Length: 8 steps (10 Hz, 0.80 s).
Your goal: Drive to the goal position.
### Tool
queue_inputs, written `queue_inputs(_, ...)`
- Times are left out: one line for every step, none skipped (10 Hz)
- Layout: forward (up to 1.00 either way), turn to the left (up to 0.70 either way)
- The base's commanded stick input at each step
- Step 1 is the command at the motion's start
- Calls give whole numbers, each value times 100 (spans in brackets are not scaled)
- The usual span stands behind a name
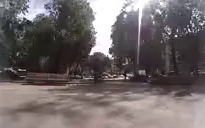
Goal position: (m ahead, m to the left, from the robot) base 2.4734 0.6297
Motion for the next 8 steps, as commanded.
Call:
queue_inputs(70,0)
queue_inputs(70,0)
queue_inputs(70,0)
queue_inputs(70,0)
queue_inputs(70,0)
queue_inputs(70,0)
queue_inputs(70,0)
queue_inputs(70,0)
